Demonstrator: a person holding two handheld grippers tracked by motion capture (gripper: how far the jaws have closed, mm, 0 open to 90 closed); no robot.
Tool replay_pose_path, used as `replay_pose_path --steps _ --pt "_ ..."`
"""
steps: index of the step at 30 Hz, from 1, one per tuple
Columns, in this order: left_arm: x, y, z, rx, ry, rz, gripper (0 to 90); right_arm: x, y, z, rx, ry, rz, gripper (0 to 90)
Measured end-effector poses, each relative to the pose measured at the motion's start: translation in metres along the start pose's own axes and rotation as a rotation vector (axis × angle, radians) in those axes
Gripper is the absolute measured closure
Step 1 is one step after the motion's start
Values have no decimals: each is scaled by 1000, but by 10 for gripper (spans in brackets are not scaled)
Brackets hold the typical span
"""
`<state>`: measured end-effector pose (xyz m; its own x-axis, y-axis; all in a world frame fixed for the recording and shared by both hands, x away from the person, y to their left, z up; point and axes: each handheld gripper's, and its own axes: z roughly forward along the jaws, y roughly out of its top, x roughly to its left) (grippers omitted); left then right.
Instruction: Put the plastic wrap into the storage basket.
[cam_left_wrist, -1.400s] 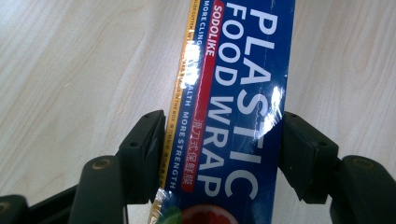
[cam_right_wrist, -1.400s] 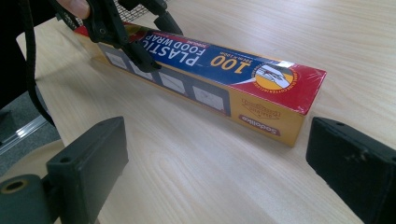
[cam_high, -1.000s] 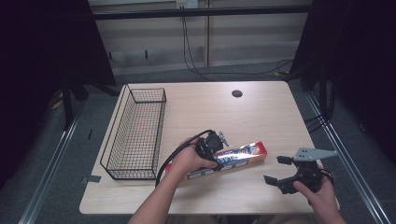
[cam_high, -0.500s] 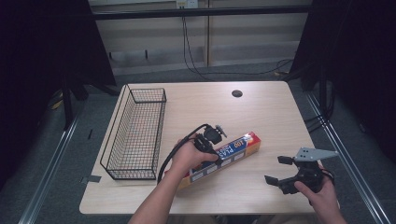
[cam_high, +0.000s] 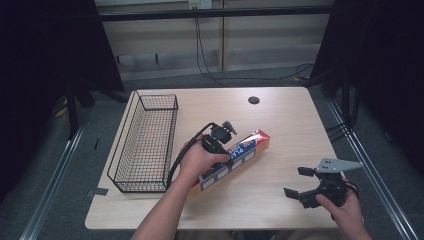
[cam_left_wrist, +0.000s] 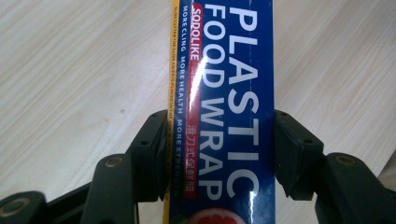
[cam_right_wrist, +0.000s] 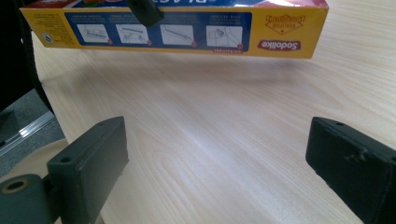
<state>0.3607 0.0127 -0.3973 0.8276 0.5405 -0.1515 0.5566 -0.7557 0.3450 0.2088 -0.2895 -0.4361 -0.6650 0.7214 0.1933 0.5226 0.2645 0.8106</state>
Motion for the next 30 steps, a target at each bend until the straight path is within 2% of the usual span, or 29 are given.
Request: replay_pose_path --steps 5,9,12,17,21,22,30 --pt "2 2 -10 13 -3 -19 444 1 0 1 1 -1 -2 53" --pt "5 2 -19 4 -19 -66 443 1 0 0 -1 -1 0 52" --pt "7 3 -25 3 0 -75 442 0 0 0 -3 0 -1 51" --pt "11 2 -34 -12 27 -117 442 1 0 1 -2 10 -4 42" --pt "15 2 -42 -2 40 -120 441 1 0 1 0 18 -5 33" --pt "16 1 -43 -5 45 -135 441 1 0 1 0 19 -5 27" --pt "21 -1 -58 -12 72 -154 441 1 0 3 12 15 -3 23"
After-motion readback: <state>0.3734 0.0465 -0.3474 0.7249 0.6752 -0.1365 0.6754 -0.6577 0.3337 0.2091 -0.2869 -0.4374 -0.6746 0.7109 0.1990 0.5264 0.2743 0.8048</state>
